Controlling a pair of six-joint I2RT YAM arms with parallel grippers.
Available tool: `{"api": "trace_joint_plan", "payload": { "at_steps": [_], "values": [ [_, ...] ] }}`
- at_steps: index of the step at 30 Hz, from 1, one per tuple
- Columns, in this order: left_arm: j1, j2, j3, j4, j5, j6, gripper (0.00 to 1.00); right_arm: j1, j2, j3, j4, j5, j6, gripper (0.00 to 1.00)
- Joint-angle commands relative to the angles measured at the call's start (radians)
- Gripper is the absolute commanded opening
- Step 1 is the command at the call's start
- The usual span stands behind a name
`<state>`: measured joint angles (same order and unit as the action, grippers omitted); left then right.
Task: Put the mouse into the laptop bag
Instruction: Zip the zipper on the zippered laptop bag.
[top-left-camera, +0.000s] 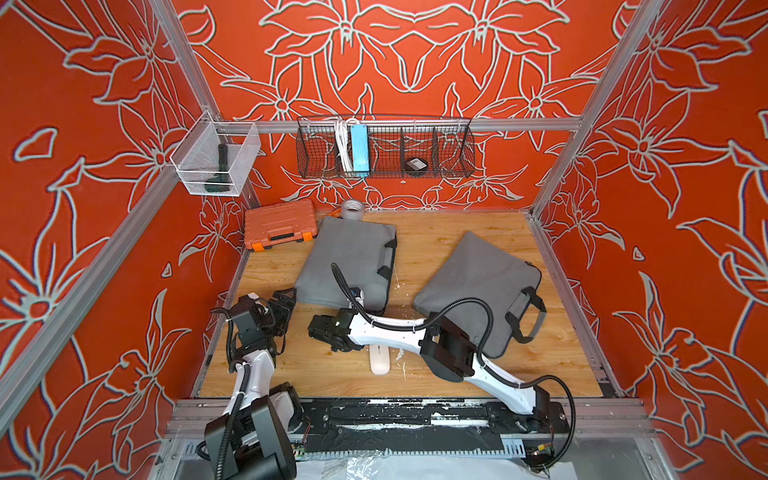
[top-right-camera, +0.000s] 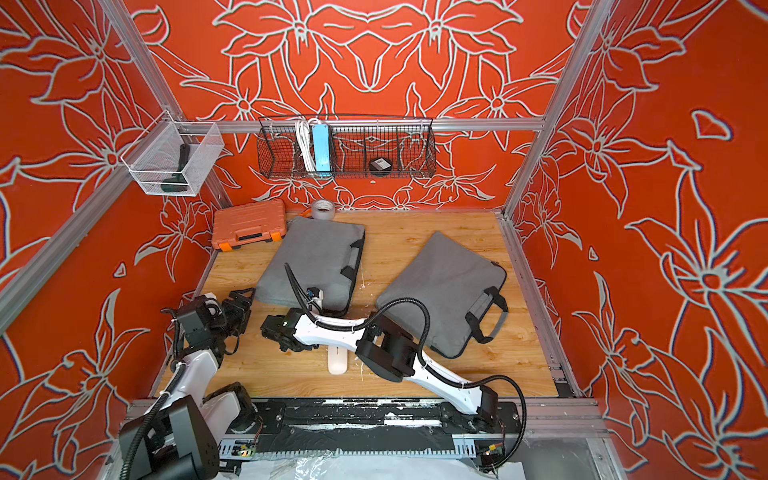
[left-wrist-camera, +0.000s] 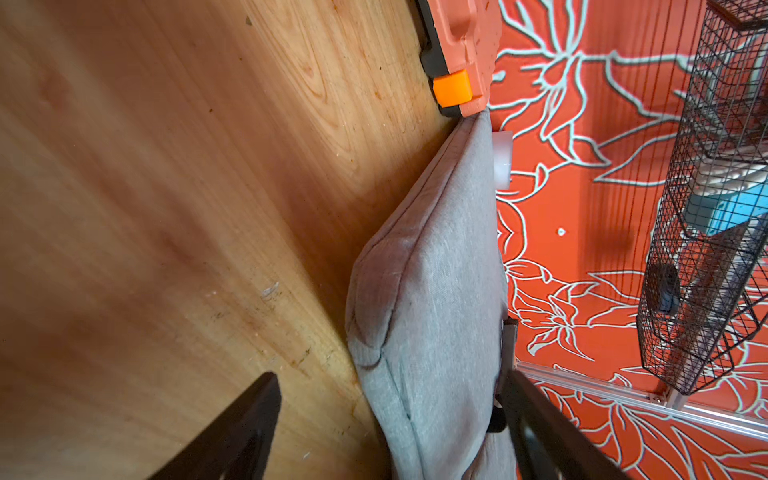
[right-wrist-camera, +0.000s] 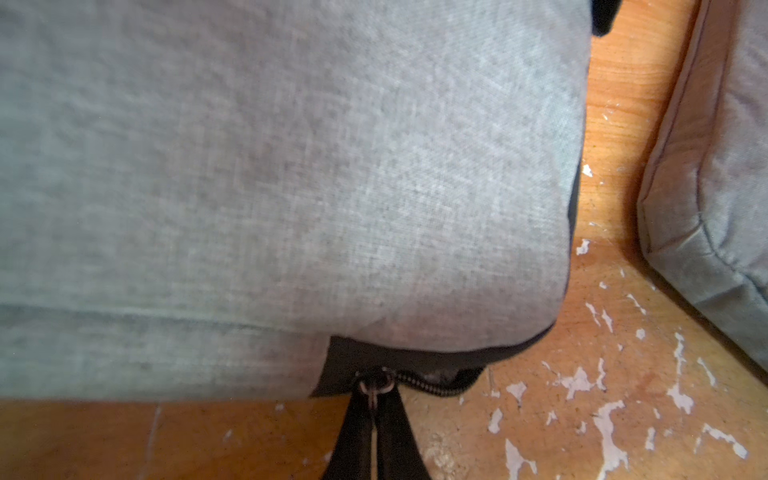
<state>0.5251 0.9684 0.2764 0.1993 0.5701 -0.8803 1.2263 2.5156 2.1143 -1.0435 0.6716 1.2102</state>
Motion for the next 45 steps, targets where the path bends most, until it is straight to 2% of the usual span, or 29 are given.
{"api": "trace_joint_plan", "payload": {
  "at_steps": [1, 7, 10, 14, 19, 24, 27, 30, 36, 37, 41, 45],
  "values": [
    [0.007, 0.006, -0.022, 0.052, 0.048, -0.014, 0.85, -0.006, -0.017, -0.102, 0.106, -0.095, -0.051, 0.0],
    [0.006, 0.004, -0.067, 0.141, 0.176, -0.082, 0.86, -0.007, -0.259, -0.436, 0.57, -0.212, -0.284, 0.0],
    [0.005, 0.012, -0.104, 0.182, 0.225, -0.136, 0.88, -0.008, -0.342, -0.531, 0.71, -0.264, -0.38, 0.0],
    [-0.016, 0.048, -0.148, 0.224, 0.231, -0.188, 0.9, -0.006, -0.376, -0.554, 0.775, -0.345, -0.455, 0.0],
    [-0.058, 0.073, -0.156, 0.27, 0.205, -0.2, 0.91, -0.005, -0.382, -0.58, 0.859, -0.439, -0.481, 0.0],
    [-0.078, 0.092, -0.148, 0.327, 0.211, -0.207, 0.9, 0.001, -0.381, -0.586, 0.867, -0.457, -0.505, 0.0],
    [-0.087, 0.105, -0.137, 0.331, 0.205, -0.202, 0.78, 0.007, -0.385, -0.603, 0.878, -0.459, -0.541, 0.0],
    [-0.088, 0.136, -0.11, 0.291, 0.176, -0.168, 0.54, 0.008, -0.403, -0.645, 0.917, -0.464, -0.564, 0.0],
    [-0.088, 0.293, -0.04, 0.28, 0.176, -0.107, 0.04, 0.01, -0.448, -0.718, 0.942, -0.448, -0.605, 0.0],
    [-0.088, 0.325, -0.029, 0.275, 0.177, -0.1, 0.0, 0.009, -0.453, -0.728, 0.932, -0.431, -0.606, 0.0],
    [-0.08, 0.437, -0.009, 0.27, 0.183, -0.09, 0.0, 0.001, -0.472, -0.764, 0.904, -0.379, -0.606, 0.0],
    [-0.054, 0.481, -0.011, 0.265, 0.185, -0.083, 0.0, -0.024, -0.506, -0.828, 0.918, -0.368, -0.6, 0.0]
  ]
}}
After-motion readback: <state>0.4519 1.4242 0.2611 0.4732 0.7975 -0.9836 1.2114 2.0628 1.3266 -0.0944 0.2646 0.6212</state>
